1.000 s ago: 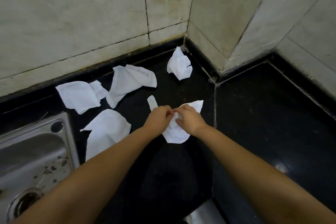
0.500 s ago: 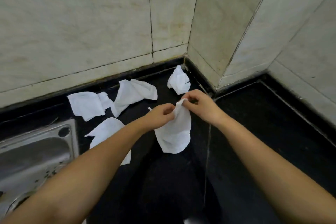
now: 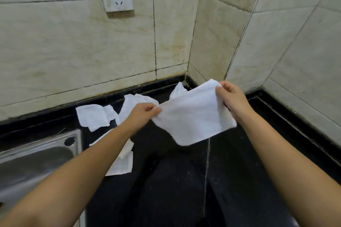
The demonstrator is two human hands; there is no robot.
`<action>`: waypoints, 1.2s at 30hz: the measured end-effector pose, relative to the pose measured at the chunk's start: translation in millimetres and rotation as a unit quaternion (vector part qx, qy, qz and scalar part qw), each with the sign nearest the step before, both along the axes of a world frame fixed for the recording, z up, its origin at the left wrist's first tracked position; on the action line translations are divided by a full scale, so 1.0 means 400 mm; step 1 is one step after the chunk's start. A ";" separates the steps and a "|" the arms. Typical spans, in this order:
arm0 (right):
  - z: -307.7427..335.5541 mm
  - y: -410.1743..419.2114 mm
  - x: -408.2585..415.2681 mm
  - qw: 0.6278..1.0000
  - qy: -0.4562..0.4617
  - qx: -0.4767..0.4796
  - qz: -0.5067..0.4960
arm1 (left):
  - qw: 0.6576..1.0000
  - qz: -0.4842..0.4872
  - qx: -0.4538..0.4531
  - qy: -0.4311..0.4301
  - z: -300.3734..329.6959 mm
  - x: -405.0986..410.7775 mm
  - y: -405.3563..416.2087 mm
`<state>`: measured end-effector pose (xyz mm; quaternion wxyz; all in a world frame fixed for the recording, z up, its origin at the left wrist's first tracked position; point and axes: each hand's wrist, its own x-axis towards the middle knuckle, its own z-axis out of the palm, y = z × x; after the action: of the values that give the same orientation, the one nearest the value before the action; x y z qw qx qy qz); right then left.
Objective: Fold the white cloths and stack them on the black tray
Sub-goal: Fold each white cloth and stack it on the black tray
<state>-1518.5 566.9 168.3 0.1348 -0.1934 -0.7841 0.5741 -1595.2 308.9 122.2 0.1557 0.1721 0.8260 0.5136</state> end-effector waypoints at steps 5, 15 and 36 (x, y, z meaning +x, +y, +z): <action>-0.034 0.004 0.022 0.999 0.013 -0.036 0.001 | 0.997 0.032 0.062 0.040 0.065 -0.015 -0.008; -0.276 -0.030 0.227 0.976 -0.174 0.006 0.132 | 0.979 -0.099 -0.059 -0.169 -0.190 0.127 -0.154; -0.443 -0.086 0.061 0.862 -0.320 0.391 0.037 | 0.943 0.054 -0.311 0.102 -0.394 0.054 -0.043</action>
<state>-1494.3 532.4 -8.9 -0.0803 -0.2683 -0.9510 0.1311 -1573.4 291.8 -35.3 0.0885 0.1221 0.9642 0.2181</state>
